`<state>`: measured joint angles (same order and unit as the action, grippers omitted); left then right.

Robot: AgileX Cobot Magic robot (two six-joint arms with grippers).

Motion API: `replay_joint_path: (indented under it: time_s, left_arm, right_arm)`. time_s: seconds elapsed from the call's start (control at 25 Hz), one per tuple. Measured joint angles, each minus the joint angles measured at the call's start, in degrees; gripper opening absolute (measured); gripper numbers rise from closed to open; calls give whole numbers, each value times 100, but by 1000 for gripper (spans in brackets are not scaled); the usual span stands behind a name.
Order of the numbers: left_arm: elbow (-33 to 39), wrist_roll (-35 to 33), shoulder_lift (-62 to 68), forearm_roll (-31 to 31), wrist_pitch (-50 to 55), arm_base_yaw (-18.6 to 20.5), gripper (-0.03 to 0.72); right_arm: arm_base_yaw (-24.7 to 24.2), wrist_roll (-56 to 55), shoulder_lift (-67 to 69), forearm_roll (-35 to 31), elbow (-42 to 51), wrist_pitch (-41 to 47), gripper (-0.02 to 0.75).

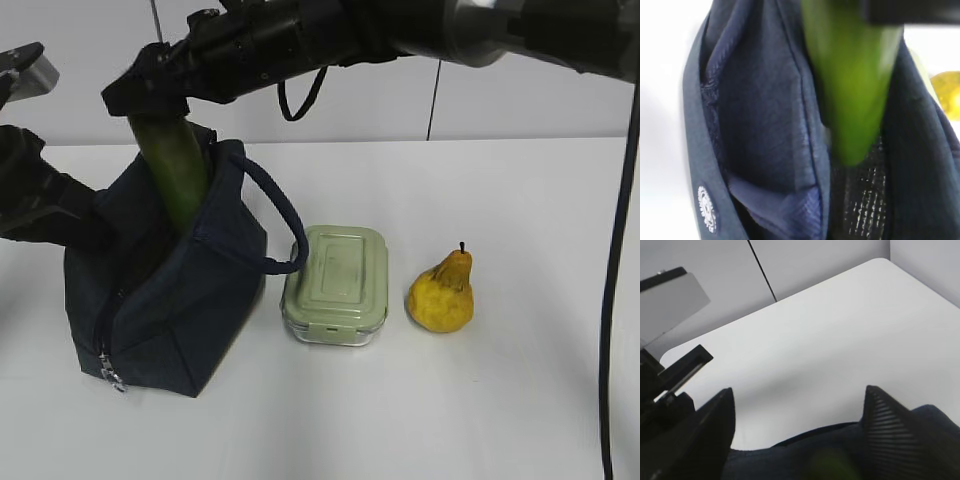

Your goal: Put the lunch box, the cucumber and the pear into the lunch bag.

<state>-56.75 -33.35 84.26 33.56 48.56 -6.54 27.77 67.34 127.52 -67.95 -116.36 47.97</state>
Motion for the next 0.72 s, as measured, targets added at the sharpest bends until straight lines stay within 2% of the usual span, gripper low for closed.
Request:
replay_joint_path:
  time_s: [0.08, 0.24, 0.4, 0.6, 0.72]
  left_arm:
    - [0, 0, 0, 0, 0, 0, 1]
    - [0, 0, 0, 7, 0, 0, 1]
    - [0, 0, 0, 2, 0, 0, 1]
    - [0, 0, 0, 2, 6, 0, 1]
    - [0, 0, 0, 2, 12, 0, 1]
  right_arm:
    - [-93, -114, -11, 124, 0, 156, 627]
    - [-350, -709, -268, 904, 0, 361, 629]
    - [-706, -1952, -701, 2443, 0, 851, 587]
    - [-1194, -4425, -921, 4772, 0, 1981, 575]
    - [-1254, -5209, -899, 5743, 0, 2231, 572]
